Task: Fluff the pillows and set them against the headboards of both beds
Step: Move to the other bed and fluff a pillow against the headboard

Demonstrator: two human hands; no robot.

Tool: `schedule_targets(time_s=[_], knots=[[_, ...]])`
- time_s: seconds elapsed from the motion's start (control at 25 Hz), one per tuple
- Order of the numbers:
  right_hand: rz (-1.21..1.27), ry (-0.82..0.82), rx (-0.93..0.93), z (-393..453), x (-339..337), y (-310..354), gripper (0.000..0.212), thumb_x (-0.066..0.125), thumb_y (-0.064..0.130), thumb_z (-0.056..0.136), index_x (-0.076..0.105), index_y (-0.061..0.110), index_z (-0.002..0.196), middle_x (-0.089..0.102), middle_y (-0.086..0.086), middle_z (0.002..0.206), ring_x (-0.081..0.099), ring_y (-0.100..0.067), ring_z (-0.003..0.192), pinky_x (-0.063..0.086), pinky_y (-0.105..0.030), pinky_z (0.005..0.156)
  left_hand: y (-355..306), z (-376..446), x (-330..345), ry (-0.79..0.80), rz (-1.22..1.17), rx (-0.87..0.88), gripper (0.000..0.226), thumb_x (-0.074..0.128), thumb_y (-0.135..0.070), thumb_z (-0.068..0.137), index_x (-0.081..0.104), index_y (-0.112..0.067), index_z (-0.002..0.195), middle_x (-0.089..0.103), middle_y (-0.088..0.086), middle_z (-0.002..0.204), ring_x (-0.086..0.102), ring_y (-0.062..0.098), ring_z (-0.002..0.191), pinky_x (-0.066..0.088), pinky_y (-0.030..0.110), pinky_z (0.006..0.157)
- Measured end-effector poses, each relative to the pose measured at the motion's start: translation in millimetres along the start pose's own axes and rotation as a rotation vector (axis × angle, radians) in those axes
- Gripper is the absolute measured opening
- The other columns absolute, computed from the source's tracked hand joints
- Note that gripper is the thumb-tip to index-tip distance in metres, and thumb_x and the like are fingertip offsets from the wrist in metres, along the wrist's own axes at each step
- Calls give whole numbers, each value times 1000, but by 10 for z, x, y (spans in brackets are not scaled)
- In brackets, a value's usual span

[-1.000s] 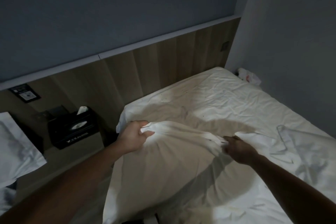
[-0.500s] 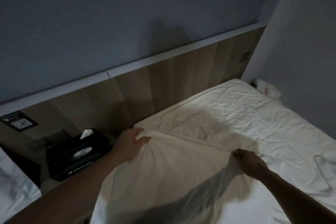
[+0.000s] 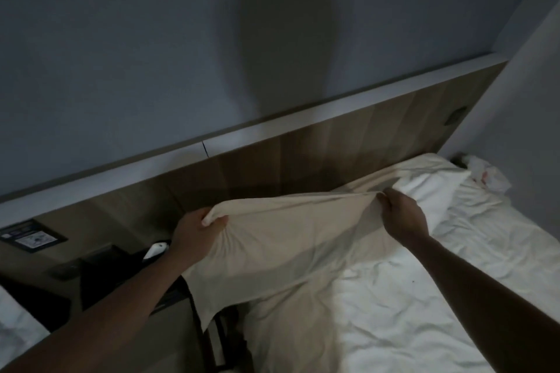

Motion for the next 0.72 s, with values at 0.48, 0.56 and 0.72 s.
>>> schedule_targets(time_s=[0.48, 0.56, 0.72], knots=[[141, 137, 91, 1010, 1235, 684, 24, 51, 18, 105, 72, 12, 117, 74, -16, 118, 68, -38, 110, 48, -33, 86, 1047, 881, 255, 75, 145, -214, 16, 64, -34, 99, 68, -20, 106, 68, 3, 91, 66, 22, 82, 51, 38, 74], [215, 90, 141, 1099, 1264, 747, 29, 52, 18, 106, 70, 11, 127, 72, -16, 129, 65, -37, 120, 49, -35, 98, 1044, 1013, 225, 0, 232, -172, 25, 62, -37, 100, 71, -18, 114, 71, 6, 98, 68, 26, 89, 47, 34, 75], [243, 1, 113, 1484, 1161, 1096, 30, 54, 23, 105, 72, 11, 126, 72, -15, 130, 65, -36, 121, 48, -36, 101, 936, 1291, 19, -114, 344, -84, 31, 59, -43, 98, 74, -19, 111, 76, 7, 96, 72, 34, 93, 49, 34, 71]])
Point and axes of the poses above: each hand's wrist, its own z-axis towards the middle knuckle, its own x-axis out of the palm, y = z × x, the point moved 5 cm from there along z, towards the middle knuckle
